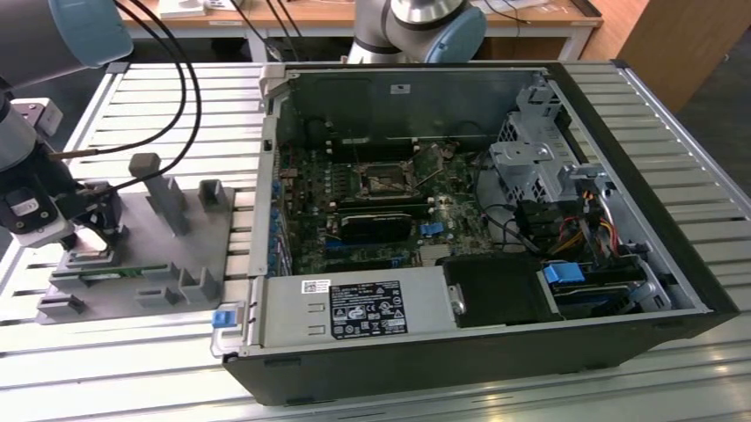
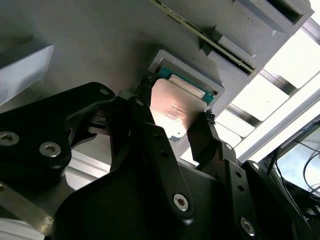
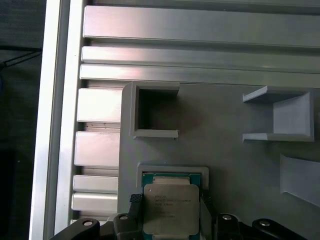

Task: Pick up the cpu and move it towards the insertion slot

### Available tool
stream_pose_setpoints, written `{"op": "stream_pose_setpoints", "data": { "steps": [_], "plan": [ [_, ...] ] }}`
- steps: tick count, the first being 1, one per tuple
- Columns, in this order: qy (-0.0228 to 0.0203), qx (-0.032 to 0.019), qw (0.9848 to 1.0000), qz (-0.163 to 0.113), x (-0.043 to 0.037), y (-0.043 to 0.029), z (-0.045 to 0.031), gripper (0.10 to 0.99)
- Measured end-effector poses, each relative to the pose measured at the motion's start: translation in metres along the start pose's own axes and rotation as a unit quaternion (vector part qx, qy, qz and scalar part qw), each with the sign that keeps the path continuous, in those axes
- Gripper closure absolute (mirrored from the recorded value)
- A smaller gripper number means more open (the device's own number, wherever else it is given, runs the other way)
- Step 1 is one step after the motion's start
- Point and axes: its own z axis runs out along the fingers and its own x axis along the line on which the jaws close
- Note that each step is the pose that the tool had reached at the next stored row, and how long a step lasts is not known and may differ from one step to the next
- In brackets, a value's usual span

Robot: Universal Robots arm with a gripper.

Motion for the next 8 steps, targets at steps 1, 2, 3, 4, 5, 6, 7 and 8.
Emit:
{"op": "stream_pose_setpoints", "data": {
  "steps": [1,2,3,4,5,6,7,8],
  "plan": [
    [0.0000,0.0000,1.0000,0.000,0.0000,0.0000,-0.0001,0.545],
    [0.0001,0.0001,1.0000,0.000,0.0000,0.0000,-0.0002,0.545],
    [0.0001,0.0001,1.0000,0.000,0.0000,0.0000,-0.0002,0.545],
    [0.0001,0.0001,1.0000,0.000,0.0000,0.0000,-0.0003,0.545],
    [0.0003,0.0002,1.0000,0.000,0.0000,0.0000,-0.0009,0.545],
    [0.0003,0.0001,1.0000,0.000,0.0001,0.0000,-0.0015,0.545],
    [0.0003,0.0000,1.0000,0.000,0.0001,0.0001,-0.0020,0.545],
    [0.0001,-0.0002,1.0000,0.000,0.0000,0.0001,-0.0026,0.545]
  ]
}}
